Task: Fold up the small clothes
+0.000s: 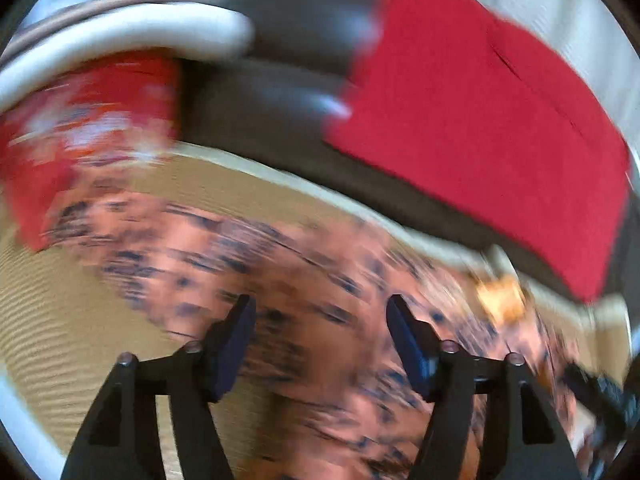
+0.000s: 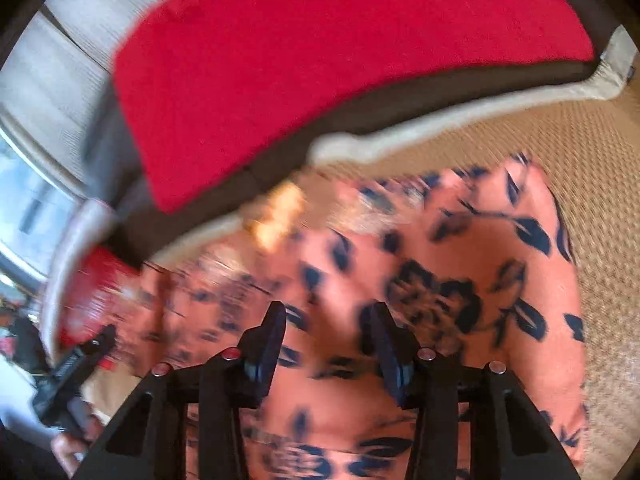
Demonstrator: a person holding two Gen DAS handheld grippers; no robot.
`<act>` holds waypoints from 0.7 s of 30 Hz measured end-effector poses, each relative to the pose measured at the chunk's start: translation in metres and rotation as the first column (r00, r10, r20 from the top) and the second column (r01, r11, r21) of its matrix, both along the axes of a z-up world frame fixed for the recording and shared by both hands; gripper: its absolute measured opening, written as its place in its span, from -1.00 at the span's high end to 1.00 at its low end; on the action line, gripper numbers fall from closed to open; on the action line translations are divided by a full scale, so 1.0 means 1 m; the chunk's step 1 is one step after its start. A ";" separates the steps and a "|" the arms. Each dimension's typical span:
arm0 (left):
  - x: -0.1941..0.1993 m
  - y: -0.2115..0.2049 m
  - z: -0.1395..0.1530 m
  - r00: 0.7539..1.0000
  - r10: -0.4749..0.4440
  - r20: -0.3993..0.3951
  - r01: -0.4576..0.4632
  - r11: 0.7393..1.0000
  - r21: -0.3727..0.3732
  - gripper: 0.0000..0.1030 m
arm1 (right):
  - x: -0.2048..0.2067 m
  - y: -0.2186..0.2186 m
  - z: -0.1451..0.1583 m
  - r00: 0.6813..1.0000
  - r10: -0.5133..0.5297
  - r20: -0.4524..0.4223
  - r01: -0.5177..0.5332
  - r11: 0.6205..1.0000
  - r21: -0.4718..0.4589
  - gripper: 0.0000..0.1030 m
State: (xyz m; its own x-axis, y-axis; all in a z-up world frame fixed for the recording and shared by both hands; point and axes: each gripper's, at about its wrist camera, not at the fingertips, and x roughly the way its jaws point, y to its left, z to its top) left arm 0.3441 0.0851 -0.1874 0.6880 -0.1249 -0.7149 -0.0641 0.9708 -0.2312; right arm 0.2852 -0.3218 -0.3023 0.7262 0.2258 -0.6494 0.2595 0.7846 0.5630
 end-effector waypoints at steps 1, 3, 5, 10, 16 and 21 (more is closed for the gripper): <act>-0.002 0.022 0.003 0.997 0.073 0.013 -0.072 0.997 -0.018 -0.36 | -0.002 0.002 0.005 1.000 0.001 0.027 0.000 1.000 -0.009 0.00; -0.004 0.061 0.004 0.980 0.196 0.018 -0.195 0.979 -0.068 -0.42 | -0.005 0.006 0.010 0.998 -0.005 0.070 0.006 1.000 -0.023 -0.15; -0.007 0.101 -0.001 0.957 0.290 -0.007 -0.289 0.951 -0.110 -0.45 | -0.004 0.010 0.009 0.997 -0.001 0.073 0.002 1.000 -0.012 -0.15; -0.011 0.175 -0.025 0.912 0.406 -0.066 -0.410 0.882 -0.233 -0.45 | 0.004 0.021 0.003 0.999 0.008 0.045 -0.007 1.000 -0.023 -0.15; -0.008 0.220 -0.042 0.888 0.453 -0.076 -0.452 0.831 -0.324 -0.42 | 0.005 0.024 0.004 0.998 0.014 0.056 -0.012 0.999 -0.046 -0.15; 0.000 0.229 -0.054 0.906 0.417 -0.073 -0.405 0.806 -0.431 -0.14 | 0.010 0.030 0.001 0.998 0.019 0.053 -0.015 0.997 -0.081 -0.15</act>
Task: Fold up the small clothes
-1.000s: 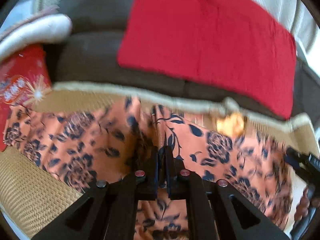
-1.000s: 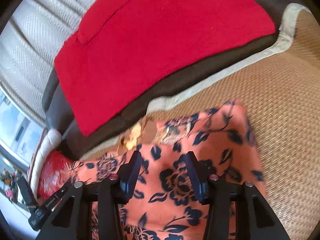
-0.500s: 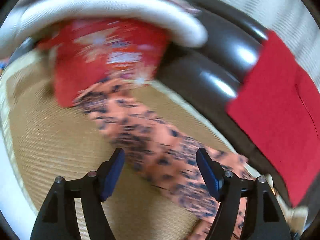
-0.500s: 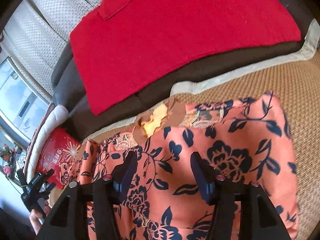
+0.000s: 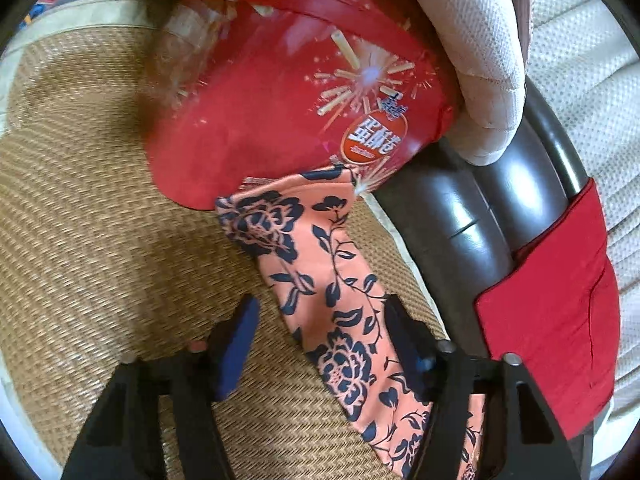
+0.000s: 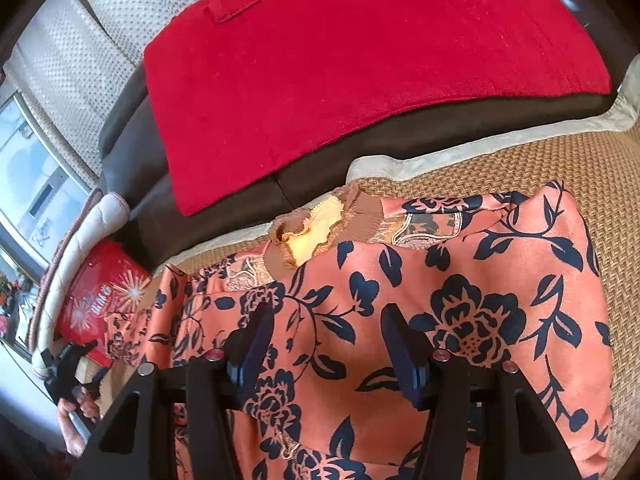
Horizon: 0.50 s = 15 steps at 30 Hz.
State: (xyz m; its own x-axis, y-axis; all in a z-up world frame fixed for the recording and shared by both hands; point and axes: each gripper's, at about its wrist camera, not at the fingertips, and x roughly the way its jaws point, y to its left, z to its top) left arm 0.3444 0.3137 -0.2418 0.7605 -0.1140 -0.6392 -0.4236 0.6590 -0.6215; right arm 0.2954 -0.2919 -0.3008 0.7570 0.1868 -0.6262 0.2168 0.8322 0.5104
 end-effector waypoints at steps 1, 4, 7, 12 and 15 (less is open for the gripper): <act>0.003 0.001 -0.002 1.000 0.005 0.003 -0.005 1.000 -0.001 -0.08 | 0.001 0.000 -0.001 1.000 -0.001 -0.003 0.001 1.000 -0.003 -0.15; 0.008 0.013 -0.001 0.998 0.068 0.003 -0.068 0.998 -0.001 -0.08 | 0.002 -0.003 -0.005 1.000 -0.009 -0.012 0.009 1.000 0.003 -0.15; 0.009 0.027 -0.001 0.992 0.129 0.000 -0.129 0.991 0.035 -0.11 | 0.003 -0.006 -0.007 1.000 -0.017 -0.012 0.017 1.000 0.010 -0.15; 0.029 0.042 -0.013 0.990 0.138 -0.029 -0.137 0.989 0.053 -0.12 | 0.006 -0.007 -0.008 1.000 -0.017 -0.015 0.017 1.000 -0.002 -0.15; 0.049 0.040 -0.021 0.991 0.118 -0.059 -0.113 0.990 0.089 -0.12 | 0.009 -0.007 -0.011 1.000 -0.018 -0.024 0.018 1.000 -0.009 -0.15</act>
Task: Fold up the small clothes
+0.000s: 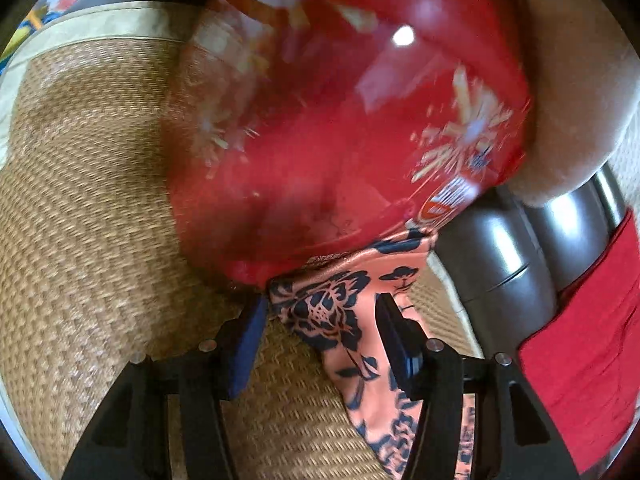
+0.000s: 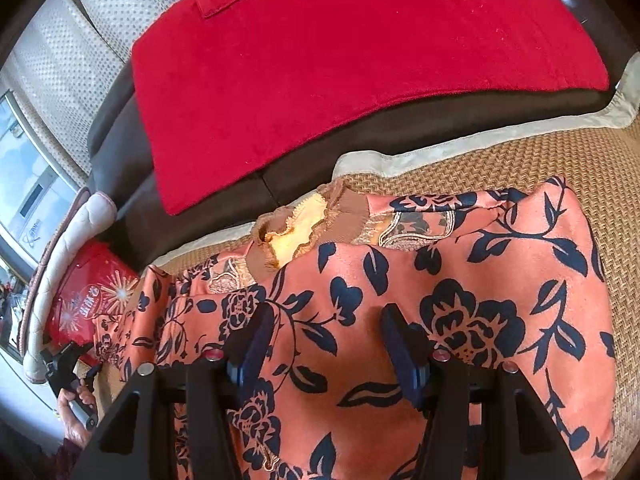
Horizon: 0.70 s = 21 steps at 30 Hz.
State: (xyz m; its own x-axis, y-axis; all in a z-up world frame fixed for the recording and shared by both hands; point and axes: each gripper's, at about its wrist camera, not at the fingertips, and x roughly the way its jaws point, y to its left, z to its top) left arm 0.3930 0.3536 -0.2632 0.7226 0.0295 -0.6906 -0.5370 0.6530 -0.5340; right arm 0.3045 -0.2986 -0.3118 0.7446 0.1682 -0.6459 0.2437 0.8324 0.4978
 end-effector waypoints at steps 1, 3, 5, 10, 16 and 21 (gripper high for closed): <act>0.005 -0.001 -0.002 1.000 -0.007 -0.005 0.007 1.000 0.014 -0.10 | 0.001 0.000 -0.001 1.000 -0.001 -0.004 0.001 1.000 -0.002 -0.15; 0.011 -0.006 -0.001 1.000 -0.016 -0.005 0.016 0.999 0.038 -0.09 | 0.005 -0.001 -0.005 1.000 -0.001 -0.012 0.001 1.000 -0.003 -0.15; 0.019 -0.010 0.000 0.999 -0.031 -0.015 0.032 0.997 0.070 0.15 | 0.007 -0.002 -0.007 1.000 0.001 -0.018 -0.001 1.000 -0.004 -0.15; 0.037 -0.024 -0.008 0.997 -0.081 -0.020 0.082 0.994 0.070 0.91 | 0.009 -0.002 -0.008 1.000 0.009 -0.017 -0.010 1.000 -0.022 -0.15; 0.050 -0.072 0.020 0.972 -0.232 0.023 0.228 0.967 0.117 0.91 | 0.004 -0.004 -0.003 1.000 -0.001 -0.008 0.001 1.000 -0.013 -0.15; 0.055 -0.140 0.050 0.909 -0.414 0.042 0.401 0.899 0.178 0.91 | -0.002 -0.008 0.003 1.000 -0.015 0.009 0.015 1.000 0.004 -0.15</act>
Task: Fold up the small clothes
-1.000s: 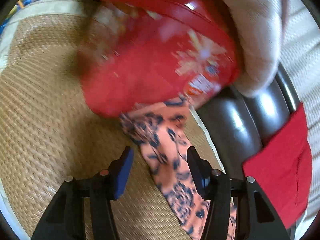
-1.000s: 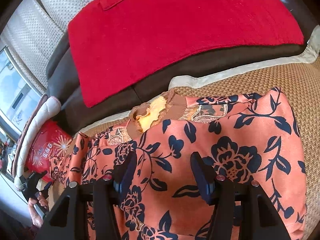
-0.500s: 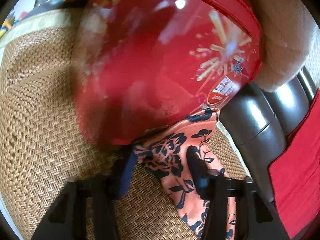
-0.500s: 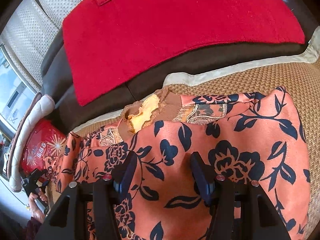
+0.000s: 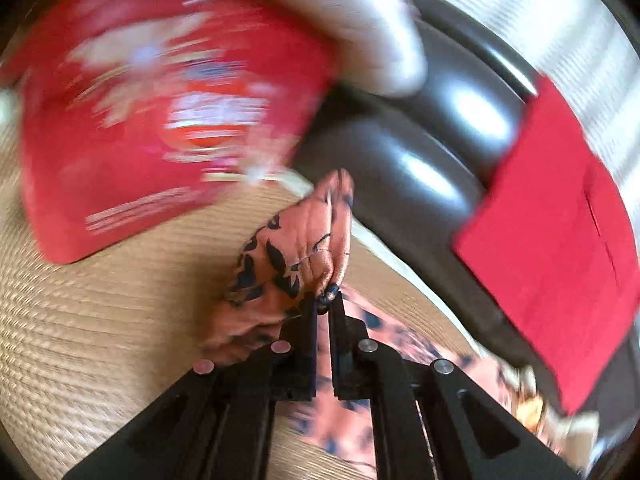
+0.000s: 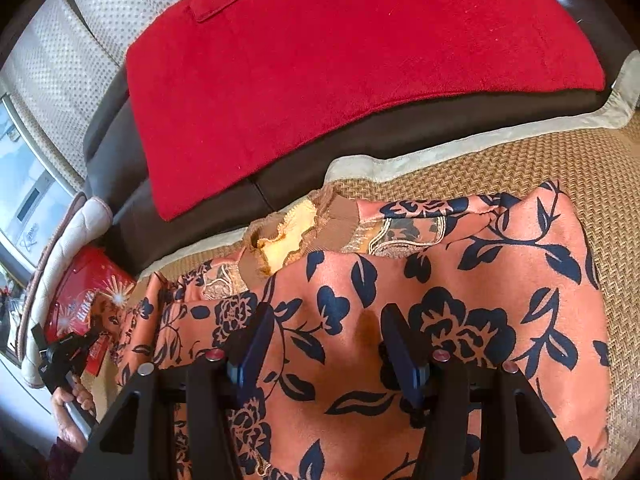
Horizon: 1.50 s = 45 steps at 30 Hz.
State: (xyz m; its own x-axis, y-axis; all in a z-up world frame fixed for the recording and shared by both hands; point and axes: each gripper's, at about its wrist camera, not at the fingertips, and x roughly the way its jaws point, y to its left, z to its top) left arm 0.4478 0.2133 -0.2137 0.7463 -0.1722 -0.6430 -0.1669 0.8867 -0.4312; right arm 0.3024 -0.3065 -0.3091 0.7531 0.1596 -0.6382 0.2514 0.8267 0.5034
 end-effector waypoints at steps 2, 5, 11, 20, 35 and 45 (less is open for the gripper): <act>-0.002 -0.033 0.006 0.997 -0.079 0.011 0.079 0.997 -0.007 0.91 | -0.004 0.000 0.004 1.000 0.001 0.013 -0.001 1.000 0.001 -0.15; -0.013 -0.081 0.017 0.978 -0.208 0.014 0.208 0.978 0.021 0.91 | -0.009 -0.001 0.009 1.000 0.004 0.025 -0.003 1.000 -0.002 -0.15; -0.050 -0.146 0.041 0.928 -0.369 0.053 0.369 0.929 0.017 0.91 | -0.015 -0.009 0.017 0.999 0.008 0.053 -0.011 0.998 0.061 -0.17; -0.124 -0.275 0.032 0.772 -0.635 0.001 0.635 0.772 0.017 0.91 | -0.002 -0.003 0.007 0.962 0.182 0.203 -0.264 0.811 0.522 -0.53; -0.165 -0.360 0.011 0.601 -0.796 -0.069 0.799 0.600 0.034 0.91 | 0.013 -0.024 -0.014 0.986 0.157 0.056 -0.163 0.839 0.519 0.83; -0.151 -0.320 0.042 0.614 -0.788 0.036 0.785 0.615 0.072 0.02 | -0.031 -0.084 0.037 0.985 -0.054 0.165 -0.001 0.949 0.317 0.88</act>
State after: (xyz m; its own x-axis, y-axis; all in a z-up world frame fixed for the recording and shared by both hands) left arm 0.2970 -0.1068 -0.1717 0.3744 -0.6838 -0.6263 0.6276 0.6841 -0.3717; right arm 0.2719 -0.3903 -0.2719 0.8522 0.3098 -0.4217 0.1598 0.6134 0.7735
